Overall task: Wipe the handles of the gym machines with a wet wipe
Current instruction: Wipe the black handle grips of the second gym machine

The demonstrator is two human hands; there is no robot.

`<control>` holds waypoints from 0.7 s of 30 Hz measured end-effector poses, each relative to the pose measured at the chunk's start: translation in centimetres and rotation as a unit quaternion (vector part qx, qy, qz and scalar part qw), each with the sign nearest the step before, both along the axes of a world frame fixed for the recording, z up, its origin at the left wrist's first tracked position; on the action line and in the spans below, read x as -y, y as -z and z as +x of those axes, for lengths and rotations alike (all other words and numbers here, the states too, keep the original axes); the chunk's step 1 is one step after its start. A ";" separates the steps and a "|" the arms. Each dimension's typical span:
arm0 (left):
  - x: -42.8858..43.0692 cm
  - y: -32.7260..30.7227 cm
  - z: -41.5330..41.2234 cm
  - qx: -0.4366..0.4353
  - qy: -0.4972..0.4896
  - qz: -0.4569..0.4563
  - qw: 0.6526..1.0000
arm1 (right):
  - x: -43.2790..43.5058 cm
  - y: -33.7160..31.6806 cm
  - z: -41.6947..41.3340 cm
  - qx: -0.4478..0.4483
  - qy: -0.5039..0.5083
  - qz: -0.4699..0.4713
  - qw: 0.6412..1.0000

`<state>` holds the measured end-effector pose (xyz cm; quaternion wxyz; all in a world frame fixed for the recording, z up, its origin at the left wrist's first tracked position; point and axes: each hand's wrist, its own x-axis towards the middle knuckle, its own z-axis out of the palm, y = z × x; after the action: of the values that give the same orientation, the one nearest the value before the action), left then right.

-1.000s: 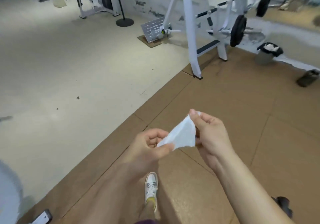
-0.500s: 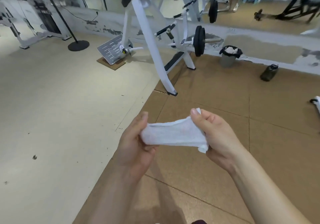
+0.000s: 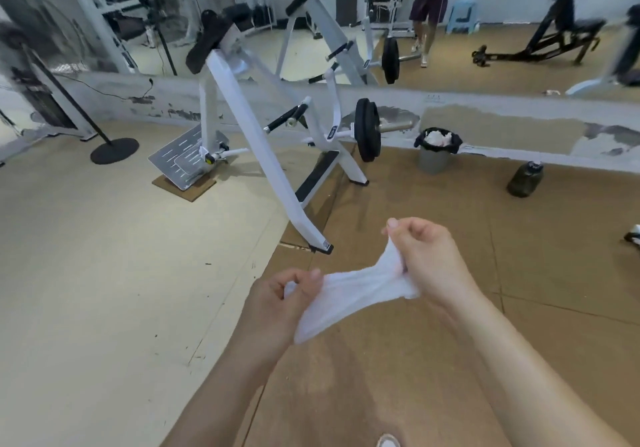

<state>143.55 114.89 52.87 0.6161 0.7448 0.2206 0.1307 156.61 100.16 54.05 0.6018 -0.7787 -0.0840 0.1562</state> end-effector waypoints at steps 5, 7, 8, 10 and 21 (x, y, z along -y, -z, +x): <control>-3.7 -0.9 11.7 0.042 -0.067 -0.138 0.987 | -2.8 -1.5 11.2 0.047 -0.264 -0.081 0.960; -5.8 -0.8 16.0 0.052 -0.060 -0.176 0.981 | -4.3 -2.1 15.6 -0.014 -0.375 -0.085 0.923; -6.9 -0.7 18.0 0.052 -0.059 -0.193 0.978 | -5.2 -2.0 17.8 -0.049 -0.414 -0.066 0.907; -9.8 0.2 22.6 0.046 -0.072 -0.214 0.973 | -7.6 -1.2 22.3 -0.107 -0.442 -0.003 0.891; -26.0 0.6 45.3 0.038 -0.018 0.002 0.999 | -28.8 1.4 43.1 -0.272 -0.133 0.331 0.894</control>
<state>188.81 140.87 52.23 0.6203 0.7363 0.2102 0.1700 199.67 128.91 52.69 0.7975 -0.4432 -0.0666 0.4038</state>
